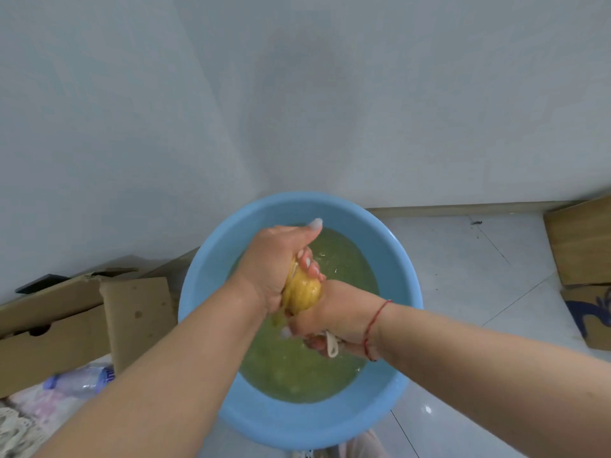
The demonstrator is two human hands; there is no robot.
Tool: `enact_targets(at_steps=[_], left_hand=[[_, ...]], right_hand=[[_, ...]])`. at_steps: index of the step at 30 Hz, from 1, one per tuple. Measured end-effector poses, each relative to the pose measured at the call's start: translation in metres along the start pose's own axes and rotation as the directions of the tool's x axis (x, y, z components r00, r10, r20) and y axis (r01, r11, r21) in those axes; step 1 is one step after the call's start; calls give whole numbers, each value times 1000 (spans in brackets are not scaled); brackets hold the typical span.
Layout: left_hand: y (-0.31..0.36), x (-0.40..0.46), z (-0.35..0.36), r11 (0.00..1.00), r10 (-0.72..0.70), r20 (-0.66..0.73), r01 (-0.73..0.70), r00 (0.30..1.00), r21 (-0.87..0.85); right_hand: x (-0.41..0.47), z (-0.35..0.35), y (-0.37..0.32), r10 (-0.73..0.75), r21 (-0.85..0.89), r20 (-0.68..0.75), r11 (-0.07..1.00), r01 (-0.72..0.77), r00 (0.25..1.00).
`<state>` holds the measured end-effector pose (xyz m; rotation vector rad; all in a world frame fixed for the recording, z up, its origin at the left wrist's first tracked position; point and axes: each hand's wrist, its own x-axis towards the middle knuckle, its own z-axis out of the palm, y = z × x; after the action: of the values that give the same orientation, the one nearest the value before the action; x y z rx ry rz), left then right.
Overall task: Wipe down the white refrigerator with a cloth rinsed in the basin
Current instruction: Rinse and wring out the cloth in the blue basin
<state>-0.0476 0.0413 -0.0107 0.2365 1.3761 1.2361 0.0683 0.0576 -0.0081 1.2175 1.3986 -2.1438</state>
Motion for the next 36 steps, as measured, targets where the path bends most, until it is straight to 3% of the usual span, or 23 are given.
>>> enact_targets(at_steps=[2,5,10,17,23,26,29,32,34,36], left_hand=[[-16,11,-2,986,56,-137,-33,989,162],[-39,22,-1,896,125,-312,28,942,444],[-73,36,-1,927,95,-548,127,831,353],[-101,47,-4,927,-35,-687,280,725,248],[-94,37,4,923,-143,-660,341,737,180],[-84,31,4,950,-220,-543,304,810,68],[-67,24,0,927,-365,-356,370,860,-57],[-51,13,0,928,-340,-233,365,911,72],[-40,5,-3,945,-293,-226,316,929,77],[-28,-1,-9,962,-266,-186,274,946,15]], right_hand=[[17,3,3,-13,-251,-187,967,-35,982],[49,8,20,-141,-578,-292,814,-57,946],[83,11,59,-149,-578,-420,805,-137,895],[85,4,79,-141,-646,-400,745,-169,906],[73,5,79,-117,-592,-428,786,-180,896],[63,2,78,-142,-523,-480,838,-153,866],[48,-8,72,-156,-387,-516,920,-67,842],[34,-18,59,-214,-352,-483,935,35,849],[23,-29,45,-233,-329,-396,939,99,888],[11,-43,34,-197,-181,-327,973,144,924]])
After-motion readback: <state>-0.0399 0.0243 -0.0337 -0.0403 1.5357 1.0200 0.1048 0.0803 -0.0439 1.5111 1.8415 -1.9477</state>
